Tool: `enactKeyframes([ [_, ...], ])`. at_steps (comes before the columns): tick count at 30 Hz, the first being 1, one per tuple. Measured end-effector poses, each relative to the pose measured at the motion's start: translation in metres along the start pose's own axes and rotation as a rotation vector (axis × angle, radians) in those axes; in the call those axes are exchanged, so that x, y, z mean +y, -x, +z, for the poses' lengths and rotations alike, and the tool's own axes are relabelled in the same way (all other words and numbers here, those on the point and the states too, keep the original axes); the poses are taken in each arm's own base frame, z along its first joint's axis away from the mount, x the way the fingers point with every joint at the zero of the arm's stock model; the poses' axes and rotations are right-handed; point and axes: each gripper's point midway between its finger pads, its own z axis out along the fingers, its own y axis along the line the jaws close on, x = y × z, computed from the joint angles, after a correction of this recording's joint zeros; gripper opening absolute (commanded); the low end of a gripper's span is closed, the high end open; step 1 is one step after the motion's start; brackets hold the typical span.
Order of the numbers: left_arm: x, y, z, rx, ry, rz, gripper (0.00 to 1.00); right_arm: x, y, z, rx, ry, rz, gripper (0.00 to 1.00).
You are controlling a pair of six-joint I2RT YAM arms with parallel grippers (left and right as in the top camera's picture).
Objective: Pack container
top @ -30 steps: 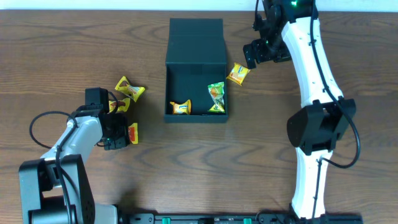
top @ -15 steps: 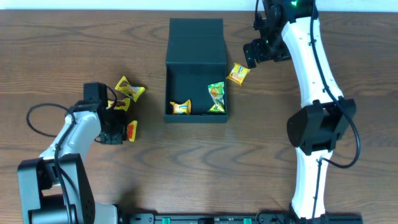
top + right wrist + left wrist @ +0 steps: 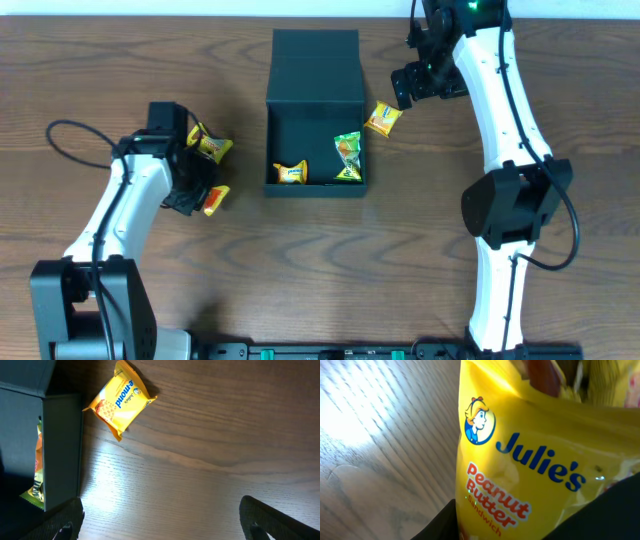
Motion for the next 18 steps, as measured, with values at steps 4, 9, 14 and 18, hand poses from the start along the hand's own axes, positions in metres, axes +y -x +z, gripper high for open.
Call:
enactKeyframes([
  [4, -0.014, -0.014, -0.008, -0.013, 0.002, 0.163, 0.29, 0.000, 0.000, 0.000, -0.001, 0.000, 0.000, 0.99],
  [9, -0.031, -0.022, -0.025, -0.056, 0.007, 0.328, 0.29, 0.000, 0.002, 0.000, -0.007, 0.000, 0.000, 0.99],
  [14, -0.056, -0.020, -0.046, -0.121, -0.032, 0.447, 0.28, 0.000, 0.003, 0.000, -0.013, 0.000, 0.001, 0.99],
  [18, -0.069, -0.019, -0.058, -0.151, -0.060, 0.503, 0.28, 0.000, 0.003, 0.000, -0.014, 0.000, 0.010, 0.99],
])
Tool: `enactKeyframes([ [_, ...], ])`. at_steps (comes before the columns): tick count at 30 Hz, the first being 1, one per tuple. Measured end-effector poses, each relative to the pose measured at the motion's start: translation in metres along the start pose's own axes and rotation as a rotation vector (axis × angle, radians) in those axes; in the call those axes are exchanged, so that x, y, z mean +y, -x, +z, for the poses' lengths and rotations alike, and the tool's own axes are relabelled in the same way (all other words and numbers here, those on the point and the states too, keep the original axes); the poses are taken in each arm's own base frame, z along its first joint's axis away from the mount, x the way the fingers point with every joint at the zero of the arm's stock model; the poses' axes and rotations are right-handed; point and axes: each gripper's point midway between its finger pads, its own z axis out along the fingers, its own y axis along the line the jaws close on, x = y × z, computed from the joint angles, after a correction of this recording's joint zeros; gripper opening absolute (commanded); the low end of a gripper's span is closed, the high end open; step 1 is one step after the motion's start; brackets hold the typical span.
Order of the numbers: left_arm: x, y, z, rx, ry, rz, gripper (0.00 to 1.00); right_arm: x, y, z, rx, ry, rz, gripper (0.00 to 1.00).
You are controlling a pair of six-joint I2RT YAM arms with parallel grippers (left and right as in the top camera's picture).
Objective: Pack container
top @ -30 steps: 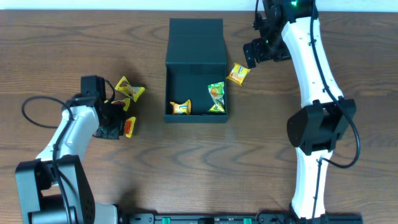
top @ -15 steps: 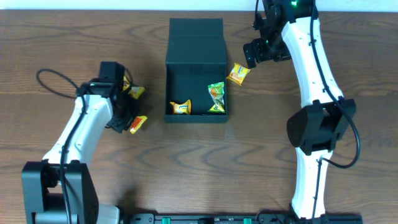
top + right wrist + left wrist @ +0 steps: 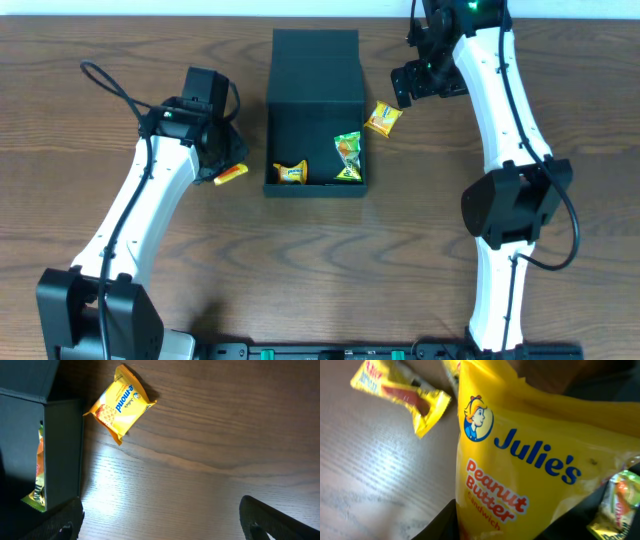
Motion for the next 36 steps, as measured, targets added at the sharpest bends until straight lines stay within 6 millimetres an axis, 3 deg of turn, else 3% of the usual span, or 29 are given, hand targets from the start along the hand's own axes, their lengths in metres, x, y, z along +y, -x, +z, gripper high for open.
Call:
enactKeyframes([
  [5, -0.024, 0.005, -0.004, -0.031, -0.015, 0.108, 0.28, 0.000, 0.000, 0.000, -0.001, 0.000, 0.007, 0.99],
  [13, -0.084, -0.006, 0.021, -0.013, -0.002, 0.328, 0.28, 0.000, -0.001, 0.000, 0.002, 0.000, 0.009, 0.99],
  [20, -0.136, -0.006, 0.031, -0.034, -0.030, 0.451, 0.29, 0.000, -0.002, 0.000, 0.008, 0.000, 0.009, 0.99],
  [29, -0.143, -0.041, 0.071, 0.054, 0.030, 0.547, 0.29, 0.000, -0.002, 0.000, 0.008, 0.000, 0.009, 0.99],
  [36, -0.159, -0.070, 0.078, 0.069, 0.023, 0.571, 0.28, 0.000, -0.005, 0.000, 0.021, 0.000, 0.008, 0.99],
])
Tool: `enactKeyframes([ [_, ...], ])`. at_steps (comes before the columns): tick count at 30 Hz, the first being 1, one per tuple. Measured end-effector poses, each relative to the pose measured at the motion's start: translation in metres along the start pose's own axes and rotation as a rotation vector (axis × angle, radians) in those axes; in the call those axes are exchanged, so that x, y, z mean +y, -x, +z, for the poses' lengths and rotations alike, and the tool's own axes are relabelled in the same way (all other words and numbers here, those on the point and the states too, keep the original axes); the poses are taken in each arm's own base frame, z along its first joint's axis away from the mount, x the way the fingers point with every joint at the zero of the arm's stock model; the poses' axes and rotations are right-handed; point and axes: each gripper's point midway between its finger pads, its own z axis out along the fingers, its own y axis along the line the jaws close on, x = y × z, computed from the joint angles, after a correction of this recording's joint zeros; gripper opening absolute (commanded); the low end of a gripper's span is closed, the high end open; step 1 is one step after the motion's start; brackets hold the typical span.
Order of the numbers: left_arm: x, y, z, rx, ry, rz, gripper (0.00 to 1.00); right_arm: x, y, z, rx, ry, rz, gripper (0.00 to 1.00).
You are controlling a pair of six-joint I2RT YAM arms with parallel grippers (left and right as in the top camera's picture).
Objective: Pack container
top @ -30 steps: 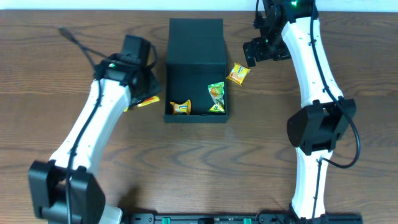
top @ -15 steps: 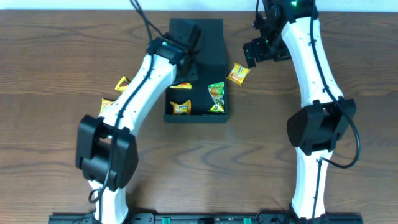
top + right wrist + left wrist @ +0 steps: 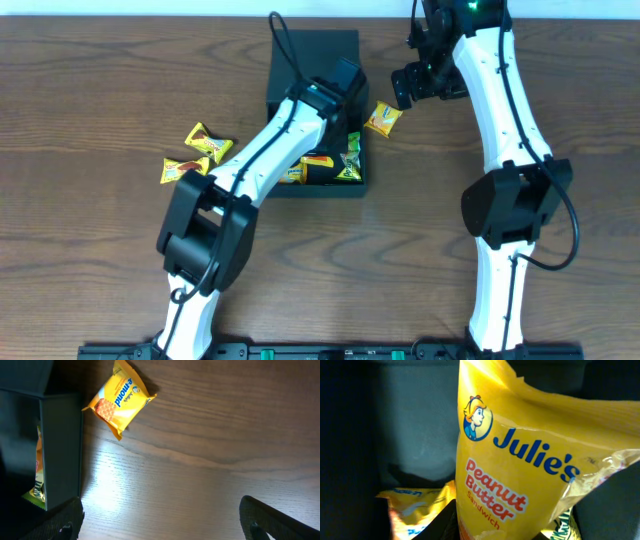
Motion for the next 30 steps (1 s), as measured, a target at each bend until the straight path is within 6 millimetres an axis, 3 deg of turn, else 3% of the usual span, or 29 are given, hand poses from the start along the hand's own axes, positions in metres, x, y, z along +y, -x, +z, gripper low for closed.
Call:
enactKeyframes([
  [8, 0.003, -0.019, 0.038, 0.096, 0.045, -0.046, 0.28, 0.000, -0.005, 0.000, 0.019, 0.000, -0.001, 0.99],
  [23, -0.008, -0.029, 0.044, 0.152, -0.007, -0.075, 0.30, 0.000, -0.005, 0.000, 0.020, 0.000, -0.001, 0.99],
  [26, -0.011, -0.030, 0.044, 0.152, -0.008, -0.072, 0.38, 0.000, -0.005, 0.000, 0.020, 0.000, -0.001, 0.99],
  [30, -0.015, -0.034, 0.044, 0.156, -0.008, -0.059, 0.39, 0.000, -0.005, 0.000, 0.020, 0.000, -0.001, 0.99],
])
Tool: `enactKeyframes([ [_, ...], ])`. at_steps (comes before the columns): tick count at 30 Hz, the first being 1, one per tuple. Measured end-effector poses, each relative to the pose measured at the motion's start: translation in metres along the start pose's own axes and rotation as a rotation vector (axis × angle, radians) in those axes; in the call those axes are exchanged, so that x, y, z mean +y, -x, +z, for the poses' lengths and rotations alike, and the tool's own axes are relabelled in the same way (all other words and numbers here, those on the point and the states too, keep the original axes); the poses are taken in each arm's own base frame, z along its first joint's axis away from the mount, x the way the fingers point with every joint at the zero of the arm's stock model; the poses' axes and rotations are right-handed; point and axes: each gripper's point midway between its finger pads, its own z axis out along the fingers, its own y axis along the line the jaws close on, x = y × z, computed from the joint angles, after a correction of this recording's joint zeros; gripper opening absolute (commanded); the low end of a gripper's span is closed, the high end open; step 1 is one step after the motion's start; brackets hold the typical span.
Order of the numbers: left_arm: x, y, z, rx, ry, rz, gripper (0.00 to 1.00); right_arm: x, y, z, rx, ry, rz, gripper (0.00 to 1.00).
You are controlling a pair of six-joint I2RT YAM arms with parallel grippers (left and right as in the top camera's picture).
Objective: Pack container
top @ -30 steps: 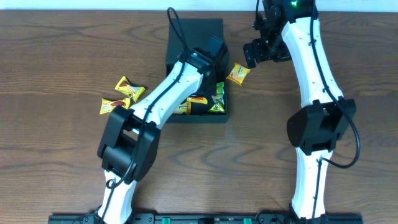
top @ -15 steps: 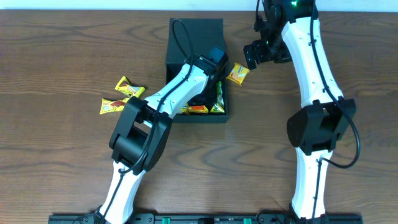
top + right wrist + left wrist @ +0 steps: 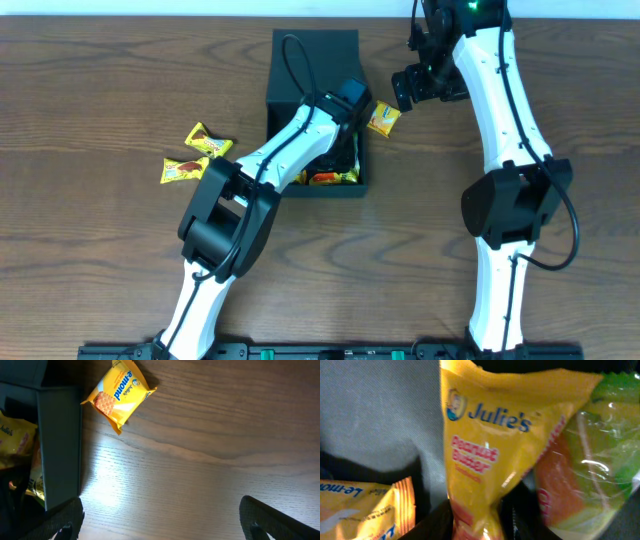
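The black box stands open mid-table, its lid folded back. My left gripper reaches down into it, shut on a yellow Julie's peanut butter packet. That packet hangs between a green packet and a yellow Le-mond packet lying in the box. Another yellow Le-mond packet lies on the table just right of the box wall. My right gripper hovers open near it, holding nothing.
Two more yellow snack packets lie on the wooden table left of the box. The left arm crosses over the box's left side. The right arm stands along the table's right.
My left gripper has gone lower into the box with the peanut butter packet, which now hangs between the packets lying there. The right gripper has not moved.
My left gripper was shut on the peanut butter packet at the table's left, beside two other packets. Then it was nearer the box's left side, then over the open box, and now down inside it. The right gripper stayed open beside the Le-mond packet throughout.
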Motion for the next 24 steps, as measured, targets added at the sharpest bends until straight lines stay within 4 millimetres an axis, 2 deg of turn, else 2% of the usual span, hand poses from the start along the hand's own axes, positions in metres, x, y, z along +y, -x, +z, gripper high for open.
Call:
enactKeyframes([
  [7, 0.001, -0.004, 0.000, 0.013, 0.012, 0.005, 0.44, 0.000, 0.000, 0.000, 0.000, 0.000, 0.000, 0.99],
  [9, 0.003, -0.006, 0.000, 0.018, 0.023, 0.006, 0.47, 0.000, 0.000, 0.000, 0.000, 0.000, 0.000, 0.99],
  [16, 0.014, -0.004, -0.002, 0.000, 0.078, 0.008, 0.49, 0.000, 0.002, 0.000, -0.010, 0.000, 0.000, 0.99],
  [20, 0.015, 0.008, -0.020, -0.067, 0.084, 0.010, 0.49, 0.000, 0.005, 0.000, -0.019, -0.001, 0.000, 0.99],
  [24, 0.013, 0.018, -0.047, -0.135, 0.066, 0.007, 0.53, -0.001, 0.005, 0.000, -0.021, -0.004, 0.001, 0.99],
])
